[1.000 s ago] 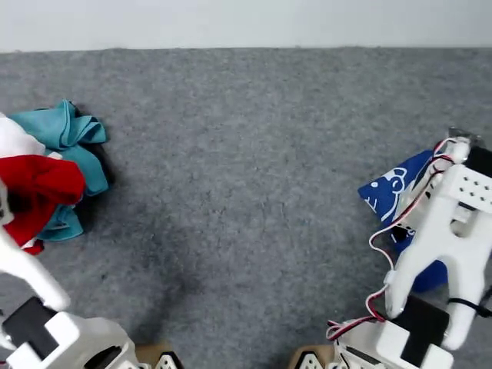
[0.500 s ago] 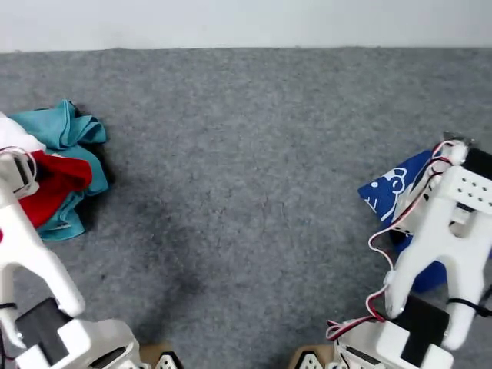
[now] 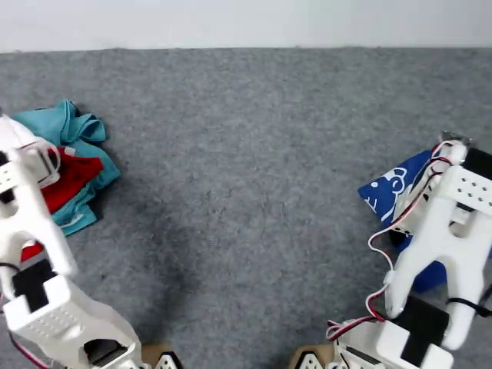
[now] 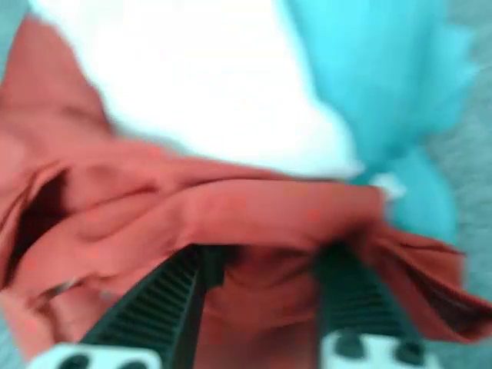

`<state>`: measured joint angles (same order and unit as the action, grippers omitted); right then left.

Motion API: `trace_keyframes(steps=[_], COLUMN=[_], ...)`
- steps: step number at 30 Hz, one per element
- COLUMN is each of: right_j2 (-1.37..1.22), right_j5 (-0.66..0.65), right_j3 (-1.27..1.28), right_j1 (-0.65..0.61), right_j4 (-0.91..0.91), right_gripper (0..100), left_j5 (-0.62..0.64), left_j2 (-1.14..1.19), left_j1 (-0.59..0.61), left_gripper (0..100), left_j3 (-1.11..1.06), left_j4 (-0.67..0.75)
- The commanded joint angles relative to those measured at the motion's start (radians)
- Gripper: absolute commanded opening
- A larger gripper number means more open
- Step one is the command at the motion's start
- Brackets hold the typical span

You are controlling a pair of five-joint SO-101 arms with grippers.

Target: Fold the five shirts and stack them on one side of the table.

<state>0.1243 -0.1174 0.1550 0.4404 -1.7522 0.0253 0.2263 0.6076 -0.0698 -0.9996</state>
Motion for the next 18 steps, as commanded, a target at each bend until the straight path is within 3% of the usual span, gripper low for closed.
trace_keyframes(steps=[1, 10, 18], right_j2=[0.038, 0.038, 0.041], right_j5=[-0.009, -0.009, -0.009], right_j3=[-0.005, -0.005, -0.005], right_j1=[-0.012, -0.012, -0.010], right_j4=[-0.025, -0.025, -0.027], right_gripper=[43.5, 43.5, 43.5], left_j5=[-0.011, -0.112, -0.155], left_j2=[-0.031, -0.258, -0.397], left_j1=[-0.106, -0.494, -0.827], left_gripper=[2, 1, 1], left_j3=[0.096, 0.286, 0.297], left_j4=[0.002, -0.199, -0.206])
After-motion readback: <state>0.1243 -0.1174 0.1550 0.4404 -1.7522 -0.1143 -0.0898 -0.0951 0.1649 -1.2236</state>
